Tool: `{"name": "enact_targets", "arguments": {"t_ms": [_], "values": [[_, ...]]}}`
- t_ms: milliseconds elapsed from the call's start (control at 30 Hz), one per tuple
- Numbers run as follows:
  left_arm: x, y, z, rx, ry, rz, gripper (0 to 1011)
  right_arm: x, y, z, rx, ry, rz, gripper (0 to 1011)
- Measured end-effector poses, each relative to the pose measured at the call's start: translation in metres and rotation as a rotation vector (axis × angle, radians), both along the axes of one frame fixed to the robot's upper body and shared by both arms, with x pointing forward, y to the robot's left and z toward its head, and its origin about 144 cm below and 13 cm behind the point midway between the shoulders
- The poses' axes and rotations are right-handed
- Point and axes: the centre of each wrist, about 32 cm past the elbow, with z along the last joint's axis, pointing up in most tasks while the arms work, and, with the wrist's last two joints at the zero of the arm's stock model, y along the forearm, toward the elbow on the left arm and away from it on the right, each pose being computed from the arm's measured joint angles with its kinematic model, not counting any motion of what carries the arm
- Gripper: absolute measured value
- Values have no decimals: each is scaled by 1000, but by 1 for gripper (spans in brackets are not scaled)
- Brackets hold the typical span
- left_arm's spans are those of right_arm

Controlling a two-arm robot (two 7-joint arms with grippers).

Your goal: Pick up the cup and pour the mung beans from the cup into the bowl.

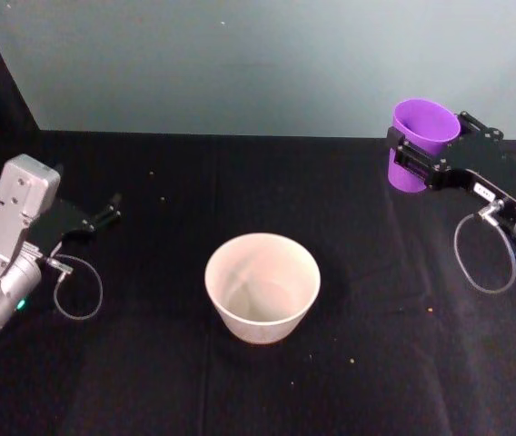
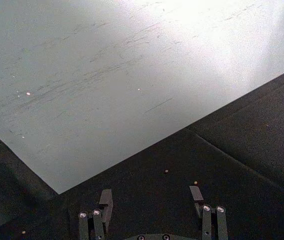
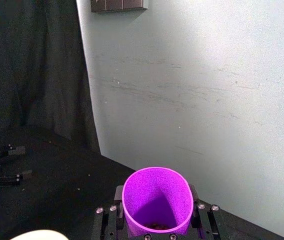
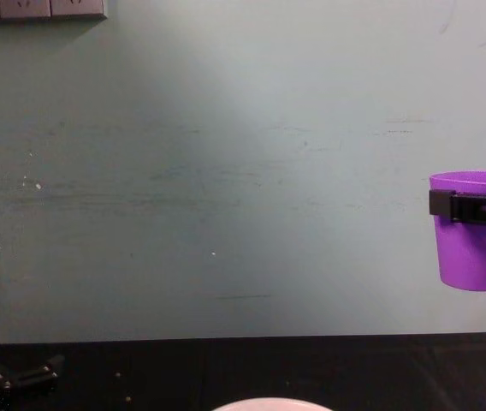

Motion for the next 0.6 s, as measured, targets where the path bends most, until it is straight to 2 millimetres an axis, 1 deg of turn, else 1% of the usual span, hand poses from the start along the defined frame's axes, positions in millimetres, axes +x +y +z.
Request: {"name": "enact_targets", "arguments": {"t_ms": [267,600], "values": [[0,0,0,0,0,0,1000,-2,-2,-2,1,-8,-4,723],[0,0,0,0,0,0,1000,-20,-18,-18,38,-20,20,723]]}}
